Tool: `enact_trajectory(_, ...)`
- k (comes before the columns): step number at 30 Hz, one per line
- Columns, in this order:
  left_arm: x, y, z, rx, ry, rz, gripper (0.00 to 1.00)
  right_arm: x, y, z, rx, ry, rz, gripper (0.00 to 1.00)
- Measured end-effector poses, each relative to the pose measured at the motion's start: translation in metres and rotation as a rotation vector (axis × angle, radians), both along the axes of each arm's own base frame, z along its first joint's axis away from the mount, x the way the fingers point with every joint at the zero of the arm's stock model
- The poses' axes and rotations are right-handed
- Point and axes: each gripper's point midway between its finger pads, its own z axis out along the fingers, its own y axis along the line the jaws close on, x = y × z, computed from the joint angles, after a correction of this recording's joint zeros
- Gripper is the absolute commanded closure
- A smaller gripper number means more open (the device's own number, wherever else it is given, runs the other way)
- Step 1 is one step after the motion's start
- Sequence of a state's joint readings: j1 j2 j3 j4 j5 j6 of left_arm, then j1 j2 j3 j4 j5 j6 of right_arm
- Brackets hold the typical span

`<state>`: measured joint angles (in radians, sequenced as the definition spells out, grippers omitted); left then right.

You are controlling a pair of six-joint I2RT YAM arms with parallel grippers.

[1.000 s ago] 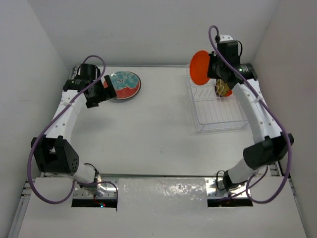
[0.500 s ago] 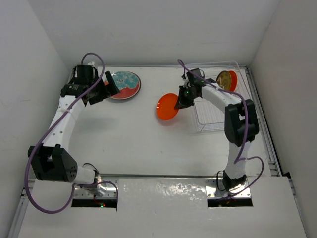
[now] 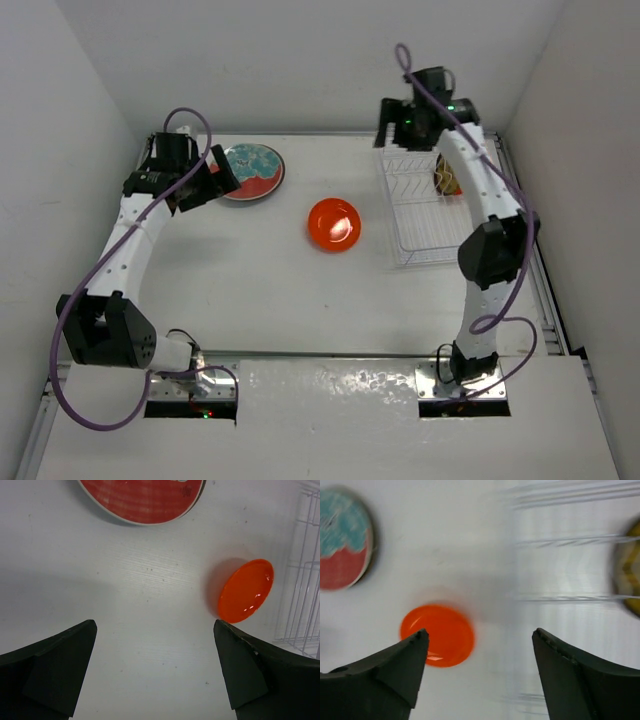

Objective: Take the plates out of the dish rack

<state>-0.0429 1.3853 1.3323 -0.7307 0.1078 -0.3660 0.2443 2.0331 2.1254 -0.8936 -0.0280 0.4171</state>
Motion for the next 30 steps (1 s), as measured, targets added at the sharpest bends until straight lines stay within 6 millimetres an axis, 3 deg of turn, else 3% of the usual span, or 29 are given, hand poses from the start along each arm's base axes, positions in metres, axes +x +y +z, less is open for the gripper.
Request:
enact_trajectory(1,-0.001,0.000,-0.002,0.001,0.004,0.000,0.00,0.005,-0.028,0.010,-0.025,-0.028,-0.053,0.35)
enact_trajectory(2,-0.002,0.000,-0.004,0.001,0.010,-0.002,0.00,0.009,-0.055,0.016,-0.056,-0.049,-0.104,0.39)
enact_trajectory(5,-0.006,-0.001,-0.012,-0.006,0.031,-0.010,0.00,0.018,-0.138,0.018,-0.187,-0.080,-0.274,0.43)
enact_trajectory(6,-0.009,-0.002,-0.017,-0.007,0.046,-0.014,0.00,0.018,-0.159,0.012,-0.245,-0.072,-0.311,0.43)
enact_trajectory(8,-0.013,-0.002,-0.023,-0.006,0.064,-0.022,0.00,0.017,-0.180,-0.002,-0.344,-0.043,-0.339,0.40)
enact_trajectory(14,-0.031,-0.001,-0.044,0.004,0.109,-0.033,0.00,0.012,-0.185,-0.045,-0.528,0.041,-0.282,0.42)
enact_trajectory(20,-0.046,0.000,-0.059,0.014,0.133,-0.039,0.00,0.023,-0.200,-0.061,-0.582,0.061,-0.267,0.44)
enact_trajectory(30,-0.044,-0.005,-0.068,-0.002,0.137,-0.063,0.00,0.032,-0.223,-0.102,-0.637,0.134,-0.259,0.45)
